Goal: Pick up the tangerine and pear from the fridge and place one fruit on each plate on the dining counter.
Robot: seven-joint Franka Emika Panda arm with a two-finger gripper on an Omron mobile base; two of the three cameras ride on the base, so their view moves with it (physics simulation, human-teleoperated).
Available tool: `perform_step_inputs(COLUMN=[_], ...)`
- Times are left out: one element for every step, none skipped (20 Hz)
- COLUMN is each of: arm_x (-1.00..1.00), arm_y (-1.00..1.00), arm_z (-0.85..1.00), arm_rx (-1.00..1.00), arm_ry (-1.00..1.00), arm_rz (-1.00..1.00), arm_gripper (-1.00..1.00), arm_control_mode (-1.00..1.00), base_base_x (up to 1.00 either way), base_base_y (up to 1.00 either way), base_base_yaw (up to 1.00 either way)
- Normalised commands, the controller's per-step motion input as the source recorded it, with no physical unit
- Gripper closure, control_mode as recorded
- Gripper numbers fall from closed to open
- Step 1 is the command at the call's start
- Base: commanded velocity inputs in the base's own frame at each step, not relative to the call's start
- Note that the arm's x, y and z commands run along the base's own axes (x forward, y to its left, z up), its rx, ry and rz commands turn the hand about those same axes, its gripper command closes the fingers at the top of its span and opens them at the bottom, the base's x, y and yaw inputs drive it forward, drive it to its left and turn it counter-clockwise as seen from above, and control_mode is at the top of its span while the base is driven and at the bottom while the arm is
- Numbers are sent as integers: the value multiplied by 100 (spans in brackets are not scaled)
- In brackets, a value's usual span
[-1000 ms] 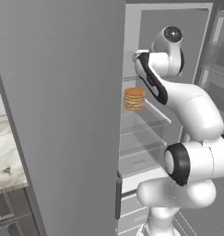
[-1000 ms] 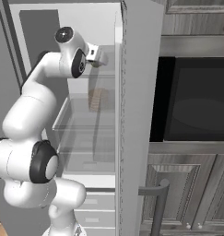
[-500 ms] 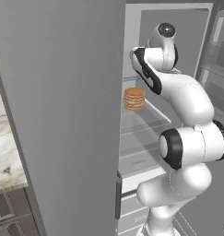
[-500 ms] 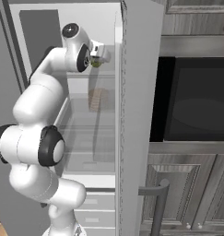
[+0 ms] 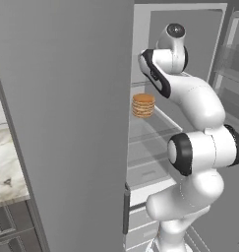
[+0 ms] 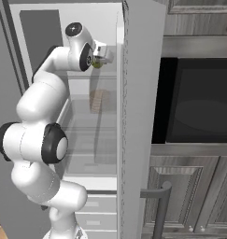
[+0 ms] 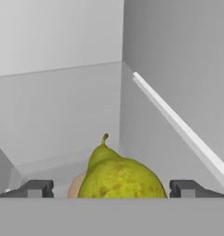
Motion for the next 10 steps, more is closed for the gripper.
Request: perform_step_inputs(arm_x=[0, 0, 0, 0, 0, 0, 0, 0, 0, 0], arm_y=[-4, -7, -4, 0, 0, -9, -6, -9, -5, -3], arm_z=[0, 0, 0, 0, -1, 0, 0, 0, 0, 0], arm_rx=[0, 0, 0, 0, 0, 0, 0, 0, 0, 0], arm_ry=[0, 0, 0, 0, 0, 0, 0, 0, 0, 0], arm_rz=[0, 0, 0, 0, 0, 0, 0, 0, 0, 0], arm_gripper=[-100, -100, -100, -100, 100, 100, 100, 100, 100, 100], arm_control_mode=[-100, -100, -100, -100, -100, -100, -100, -100, -100, -100], base_base_x=[0, 0, 0, 0, 0, 0, 0, 0, 0, 0], base_base_y=[0, 0, 0, 0, 0, 0, 0, 0, 0, 0], base_base_yaw=[0, 0, 0, 0, 0, 0, 0, 0, 0, 0])
